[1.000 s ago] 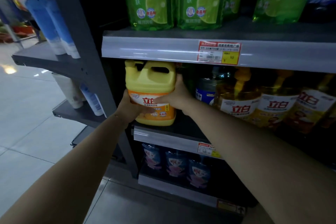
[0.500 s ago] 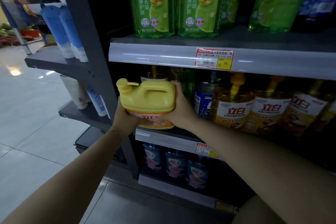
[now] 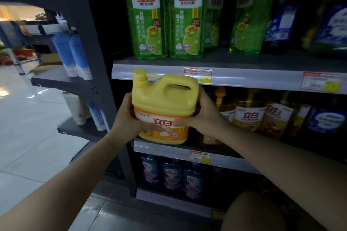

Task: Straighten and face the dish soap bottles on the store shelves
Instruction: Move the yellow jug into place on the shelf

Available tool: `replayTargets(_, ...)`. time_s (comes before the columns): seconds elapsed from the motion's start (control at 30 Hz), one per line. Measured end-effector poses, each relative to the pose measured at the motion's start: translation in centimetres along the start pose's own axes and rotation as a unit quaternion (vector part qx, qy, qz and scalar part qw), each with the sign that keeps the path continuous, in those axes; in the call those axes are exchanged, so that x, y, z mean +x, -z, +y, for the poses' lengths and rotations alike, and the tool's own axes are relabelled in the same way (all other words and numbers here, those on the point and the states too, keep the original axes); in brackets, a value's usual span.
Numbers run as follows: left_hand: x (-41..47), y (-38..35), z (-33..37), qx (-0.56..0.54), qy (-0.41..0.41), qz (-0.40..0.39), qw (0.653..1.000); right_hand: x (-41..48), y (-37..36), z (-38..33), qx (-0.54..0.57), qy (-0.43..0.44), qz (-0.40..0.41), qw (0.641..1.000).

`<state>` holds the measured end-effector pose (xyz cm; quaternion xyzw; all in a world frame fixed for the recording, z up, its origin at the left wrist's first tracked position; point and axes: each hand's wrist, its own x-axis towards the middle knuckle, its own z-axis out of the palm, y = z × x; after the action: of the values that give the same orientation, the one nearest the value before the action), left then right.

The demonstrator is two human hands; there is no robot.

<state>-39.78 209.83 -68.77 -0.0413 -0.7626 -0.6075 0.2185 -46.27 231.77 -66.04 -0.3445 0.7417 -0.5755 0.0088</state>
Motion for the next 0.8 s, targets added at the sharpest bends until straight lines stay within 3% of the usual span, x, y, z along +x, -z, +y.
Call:
replayTargets(0.47,2.6,-11.3,10.0,-0.127,-0.017,-0.115,0.985,-5.0,14.0,-8.3,-0.064,0.023,0.08,0.994)
replayTargets(0.8,5.2,-19.5,17.2,-0.164,-0.057,-0.138,0.975,-7.8,23.3,-12.8,-0.088,0.06,0.144,0.984)
